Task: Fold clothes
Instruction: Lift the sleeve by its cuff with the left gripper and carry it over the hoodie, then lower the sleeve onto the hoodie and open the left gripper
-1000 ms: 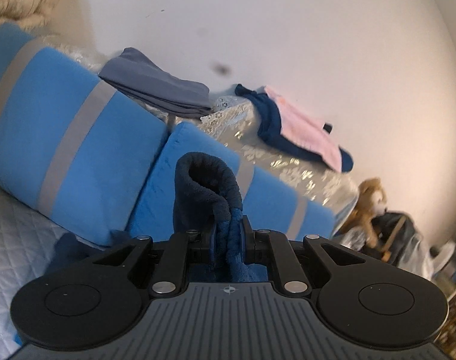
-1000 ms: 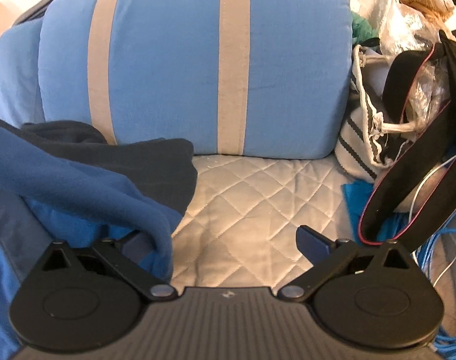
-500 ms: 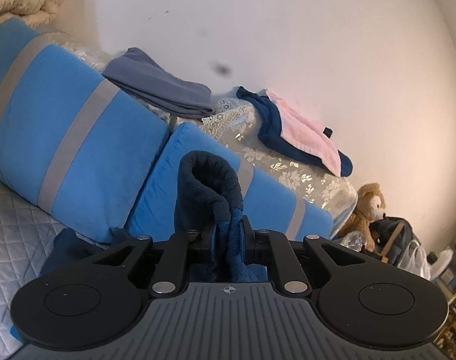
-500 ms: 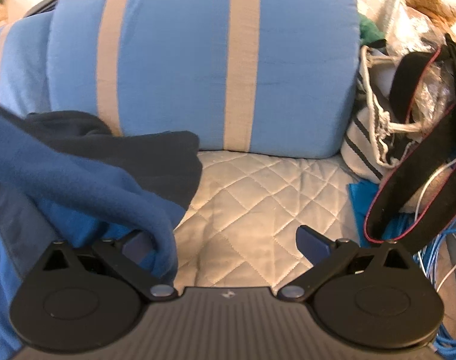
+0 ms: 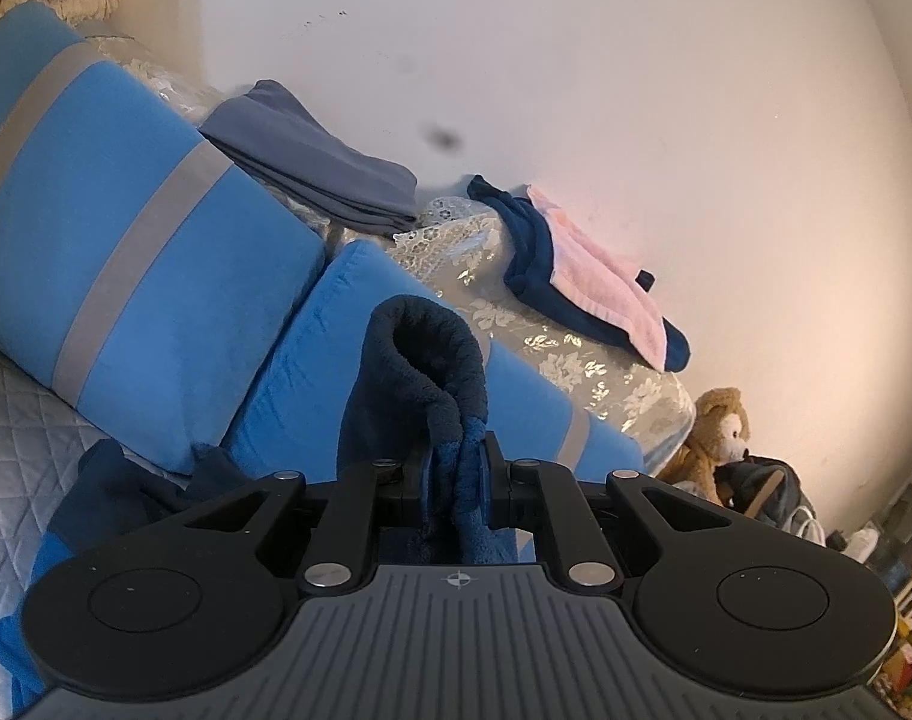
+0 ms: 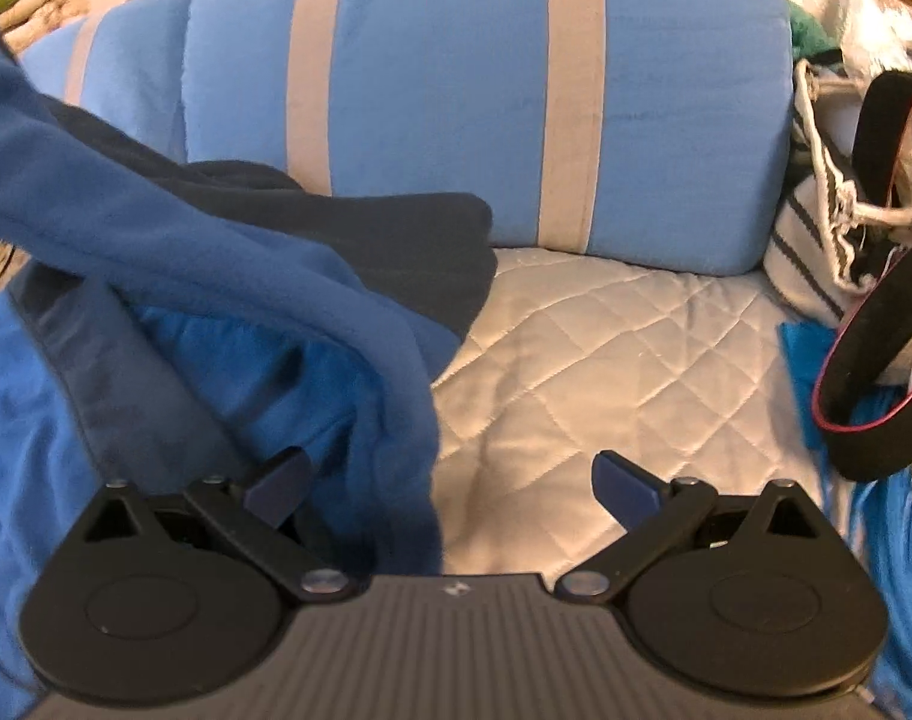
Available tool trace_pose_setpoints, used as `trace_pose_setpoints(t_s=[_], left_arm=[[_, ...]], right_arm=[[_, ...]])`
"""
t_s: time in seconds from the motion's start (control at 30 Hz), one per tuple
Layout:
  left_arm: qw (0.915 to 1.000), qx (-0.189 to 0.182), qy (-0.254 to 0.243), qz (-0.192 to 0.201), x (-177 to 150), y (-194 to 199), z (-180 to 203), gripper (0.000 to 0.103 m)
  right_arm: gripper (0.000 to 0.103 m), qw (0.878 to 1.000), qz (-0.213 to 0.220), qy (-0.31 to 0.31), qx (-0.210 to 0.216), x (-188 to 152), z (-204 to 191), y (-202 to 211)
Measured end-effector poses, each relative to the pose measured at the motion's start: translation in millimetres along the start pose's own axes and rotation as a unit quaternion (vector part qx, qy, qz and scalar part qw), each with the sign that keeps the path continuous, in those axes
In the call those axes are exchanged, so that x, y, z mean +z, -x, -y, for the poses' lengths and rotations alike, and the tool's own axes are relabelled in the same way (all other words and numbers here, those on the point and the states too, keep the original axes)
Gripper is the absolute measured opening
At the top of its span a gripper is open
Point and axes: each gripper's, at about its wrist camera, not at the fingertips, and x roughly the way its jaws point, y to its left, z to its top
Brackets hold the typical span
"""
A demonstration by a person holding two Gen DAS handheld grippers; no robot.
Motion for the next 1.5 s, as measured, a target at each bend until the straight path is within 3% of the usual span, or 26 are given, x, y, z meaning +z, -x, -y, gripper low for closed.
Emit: trace_pose_setpoints(t_s=[0.17,0.27,0.4,0.7,1.07,1.5], left_arm=[[1.0,0.005,0.004,-0.007,5,6,-7,0.014],[0.9999,0.01,0.004,-0.008,9,14,-15,0.014],[0.9996,0.021,0.005,-0.017,14,23,-35,0.014],[0.9941,0.053,0.003,-0.095,-14,40,-104,0.014],[0.9762,0.079,0.033,-0.2,-96,42,-199,0.014],[0.951,0.097,-0.005,-0.294,-133,21,-224,0.018]], right_arm=[[0.103,0.999,-0.013,-0.043,-0.017,8,-3,-24],[0.103,0.997,-0.035,-0.017,-0.066,11,-7,-33],[0.103,0.994,-0.044,0.014,-0.095,12,-1,-27],[0.103,0.994,-0.03,0.001,-0.104,11,13,-15],[0.103,0.992,-0.028,0.007,-0.119,11,11,-17],[0.103,0.991,-0.052,-0.059,-0.104,7,30,-29]])
